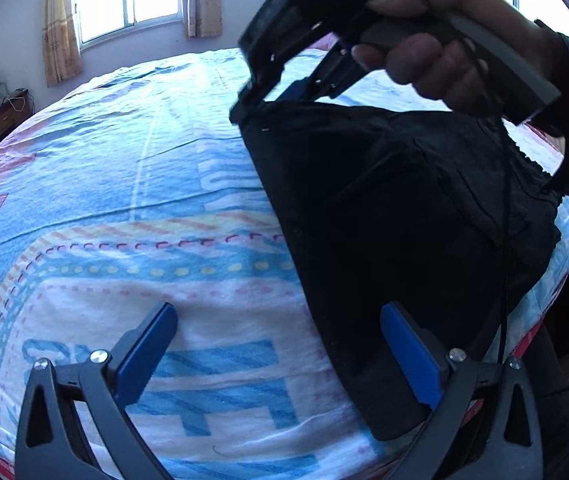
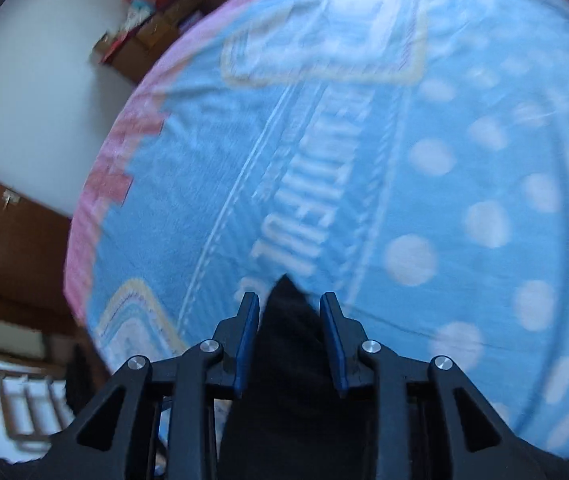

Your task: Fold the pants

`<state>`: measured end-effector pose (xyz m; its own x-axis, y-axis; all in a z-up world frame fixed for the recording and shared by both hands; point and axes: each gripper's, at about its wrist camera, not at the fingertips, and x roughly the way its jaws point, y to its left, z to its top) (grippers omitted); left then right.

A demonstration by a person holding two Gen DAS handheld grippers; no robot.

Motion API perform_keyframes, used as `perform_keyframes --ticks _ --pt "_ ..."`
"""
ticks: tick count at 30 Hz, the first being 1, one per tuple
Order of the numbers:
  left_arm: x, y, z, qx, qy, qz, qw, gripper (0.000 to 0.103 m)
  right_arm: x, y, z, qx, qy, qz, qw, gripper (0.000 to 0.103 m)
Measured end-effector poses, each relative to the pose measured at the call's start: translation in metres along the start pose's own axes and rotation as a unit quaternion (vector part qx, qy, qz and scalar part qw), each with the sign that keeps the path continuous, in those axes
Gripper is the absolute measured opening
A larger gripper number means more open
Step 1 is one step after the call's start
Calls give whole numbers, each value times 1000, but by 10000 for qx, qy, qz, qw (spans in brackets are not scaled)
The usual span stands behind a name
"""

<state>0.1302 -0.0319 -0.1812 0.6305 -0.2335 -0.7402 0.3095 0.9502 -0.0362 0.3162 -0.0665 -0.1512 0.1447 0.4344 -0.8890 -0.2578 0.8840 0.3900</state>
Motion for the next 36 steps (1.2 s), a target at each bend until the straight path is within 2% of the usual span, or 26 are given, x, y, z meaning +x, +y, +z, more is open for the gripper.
perform_keyframes --ticks 3,6,14,23,26,29,31,34,35,36 --pt "1 -2 -1 45 -45 4 10000 103 4 9 3 -166 7 -64 9998 11" --pt "0 -3 -2 52 -77 4 10000 103 4 15 4 -256 -163 -172 9994 5" --pt "1 -2 -4 50 -120 17 9999 103 16 7 9 -203 -291 -303 9989 4" --pt "1 -2 -5 46 -125 11 9999 103 5 10 6 -221 -618 -317 9973 3" --pt "1 -1 -6 53 -156 24 9999 103 19 6 6 -188 -491 -479 9975 3" --pt "1 -1 -6 45 -156 15 9999 103 22 8 4 -268 -546 -561 9966 3" --pt "1 -1 -6 57 -160 39 9998 103 19 10 4 -308 -582 -584 9961 4" --pt "1 -2 -6 43 -145 41 9999 103 11 3 1 -65 -660 -302 9973 8" --pt "0 -2 -5 -9 -120 27 9999 103 9 0 0 9 -683 -285 9973 13" --pt "-1 0 -3 -61 -94 5 9999 103 7 -2 -1 35 -711 -326 9969 34"
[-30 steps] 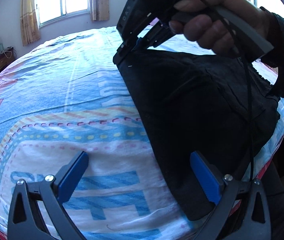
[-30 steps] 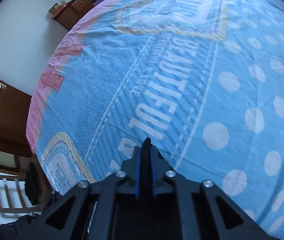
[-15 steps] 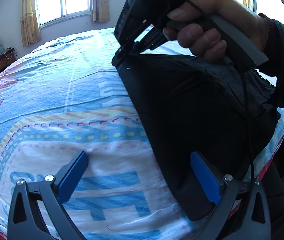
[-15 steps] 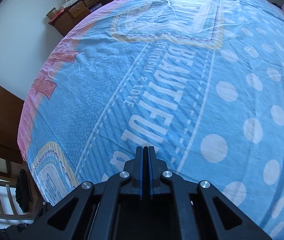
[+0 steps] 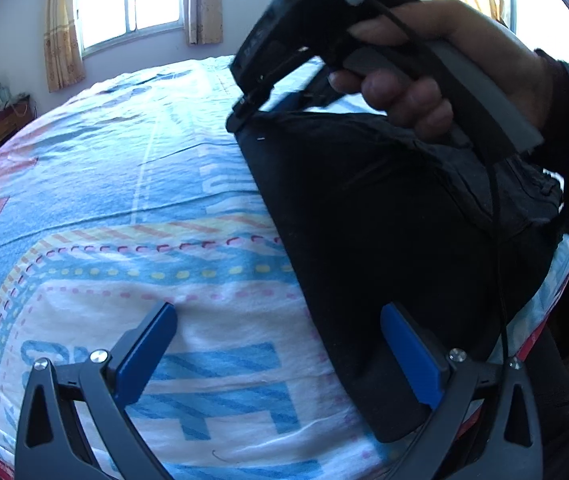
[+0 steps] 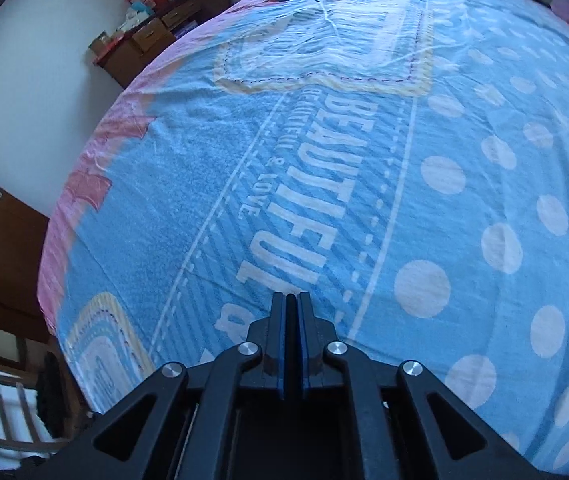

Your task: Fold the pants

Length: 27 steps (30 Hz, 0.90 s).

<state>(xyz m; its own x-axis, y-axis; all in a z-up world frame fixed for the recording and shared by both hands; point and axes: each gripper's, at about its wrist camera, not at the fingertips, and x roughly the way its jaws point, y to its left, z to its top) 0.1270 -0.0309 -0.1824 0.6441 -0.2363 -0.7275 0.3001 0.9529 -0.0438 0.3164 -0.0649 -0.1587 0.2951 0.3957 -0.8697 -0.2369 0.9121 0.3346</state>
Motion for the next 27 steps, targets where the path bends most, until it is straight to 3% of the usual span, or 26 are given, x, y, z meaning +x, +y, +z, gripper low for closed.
perform_keyframes --ticks 1,5,9,11,16,19,22,25,27 --pt "-1 2 1 -60 20 -14 10000 103 -3 -2 -1 8 -45 -66 10000 50" --pt "-13 12 7 -397 -176 71 9990 103 -38 -7 -10 138 -444 -157 9988 50" --pt "-25 15 13 -530 -419 45 9977 103 -101 -12 -40 165 -831 -389 9956 51" --pt "-27 12 14 -457 -423 26 9981 103 -136 -18 -72 142 -1034 -387 9938 51" --pt "-20 -2 12 -230 -331 -125 9991 103 -202 -39 -191 597 -1373 -609 9869 51" --pt "-18 -9 8 -188 -283 -194 9992 103 -212 -54 -259 1217 -1332 -650 9814 51" --pt "-19 -14 7 -179 -291 -183 9992 103 -208 -74 -304 1735 -1321 -776 9728 51" --pt "-26 -18 8 -114 -384 -163 9991 103 -194 -100 -318 2317 -1299 -606 9622 51" --pt "-30 -22 7 -7 -432 -116 9990 103 -190 -107 -317 2344 -1507 -493 9591 51"
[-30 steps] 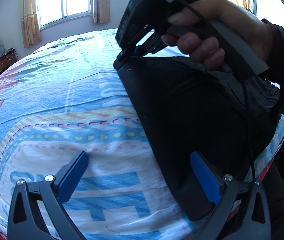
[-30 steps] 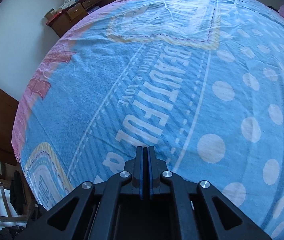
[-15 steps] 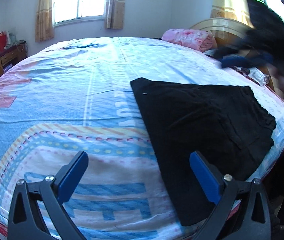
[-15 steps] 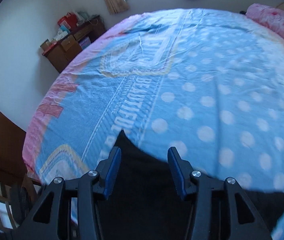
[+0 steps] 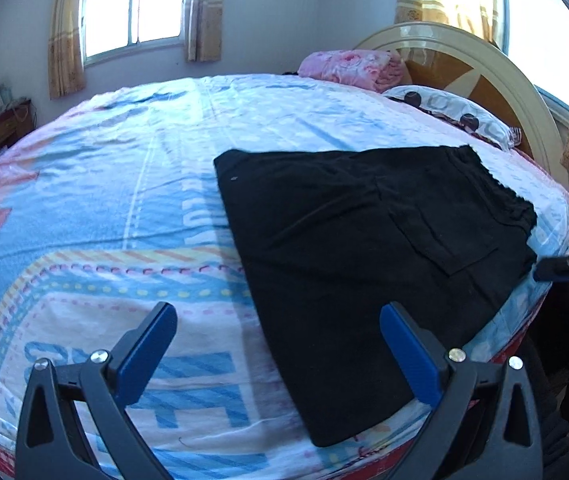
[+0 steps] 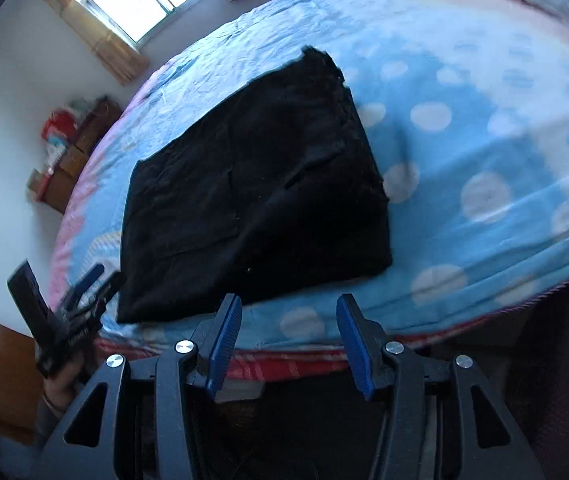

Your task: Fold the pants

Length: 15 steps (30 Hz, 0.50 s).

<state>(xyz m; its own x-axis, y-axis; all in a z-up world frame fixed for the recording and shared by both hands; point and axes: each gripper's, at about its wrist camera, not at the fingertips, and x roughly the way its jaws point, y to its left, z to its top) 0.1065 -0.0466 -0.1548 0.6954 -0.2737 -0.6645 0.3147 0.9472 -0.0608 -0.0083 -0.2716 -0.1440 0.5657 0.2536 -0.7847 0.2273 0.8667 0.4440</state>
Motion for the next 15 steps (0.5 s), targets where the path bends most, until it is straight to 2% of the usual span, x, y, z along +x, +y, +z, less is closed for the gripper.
perform_keyframes --ticks 1,4,6,8,10,12,13,15 --pt "-1 -2 0 56 -28 23 10000 103 1 -1 2 20 -96 7 10000 51" --pt "-3 -6 -1 123 -94 60 9999 103 4 -4 10 190 -281 383 9987 51" --pt "-4 -4 -3 68 -92 -7 9999 103 3 -5 14 256 -195 560 9979 51" --pt "-1 -3 -2 109 -105 -31 9999 103 -1 2 14 174 -30 537 9984 51" --pt "4 -4 1 148 -77 -71 9998 103 -5 5 19 134 -188 260 9994 51" --pt "7 -7 3 171 -108 -116 9997 103 -11 -9 22 436 -429 189 9980 51" --pt "8 -9 4 194 -112 -119 9997 103 -8 -21 28 739 -455 231 9960 51" --pt "11 -11 5 220 -142 -197 9995 103 1 -31 33 942 -375 260 9945 51"
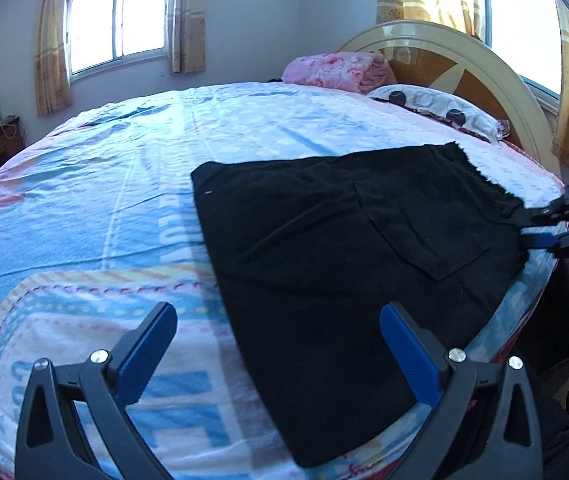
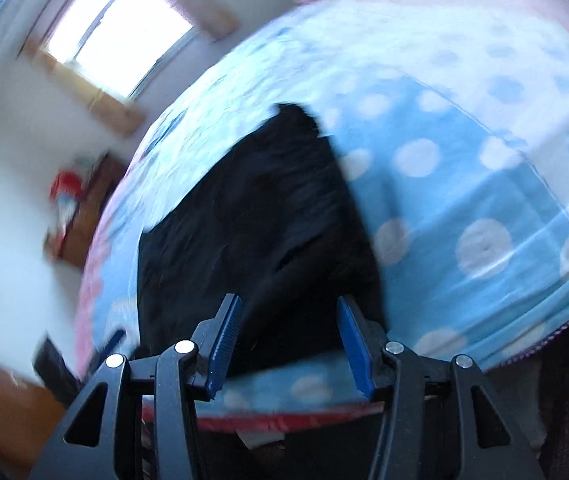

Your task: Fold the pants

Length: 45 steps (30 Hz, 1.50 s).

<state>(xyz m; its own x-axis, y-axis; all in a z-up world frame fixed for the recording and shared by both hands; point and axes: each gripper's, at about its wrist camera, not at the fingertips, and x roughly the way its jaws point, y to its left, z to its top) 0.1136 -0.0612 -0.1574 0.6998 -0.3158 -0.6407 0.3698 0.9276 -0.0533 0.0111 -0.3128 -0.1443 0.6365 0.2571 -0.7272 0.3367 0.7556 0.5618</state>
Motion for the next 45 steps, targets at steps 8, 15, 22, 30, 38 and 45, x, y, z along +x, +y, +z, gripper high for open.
perform_keyframes --ticks 8,15,22,30,38,45 --pt "14 4 -4 -98 104 -195 9997 103 -8 -3 -6 -149 -143 346 9992 9" --pt "13 7 1 -45 165 -23 9999 103 22 -21 -16 69 154 187 9997 7" --pt "7 24 54 225 -189 196 9994 103 -6 -17 -3 -260 86 266 9993 9" --pt "64 51 111 326 -41 335 9989 103 -36 -1 54 -296 -824 195 9960 36" --pt "130 65 106 263 703 527 9958 103 45 24 92 -530 -174 280 9981 21" --pt "128 73 112 93 547 598 9967 103 55 -14 89 -155 -86 13 9998 0"
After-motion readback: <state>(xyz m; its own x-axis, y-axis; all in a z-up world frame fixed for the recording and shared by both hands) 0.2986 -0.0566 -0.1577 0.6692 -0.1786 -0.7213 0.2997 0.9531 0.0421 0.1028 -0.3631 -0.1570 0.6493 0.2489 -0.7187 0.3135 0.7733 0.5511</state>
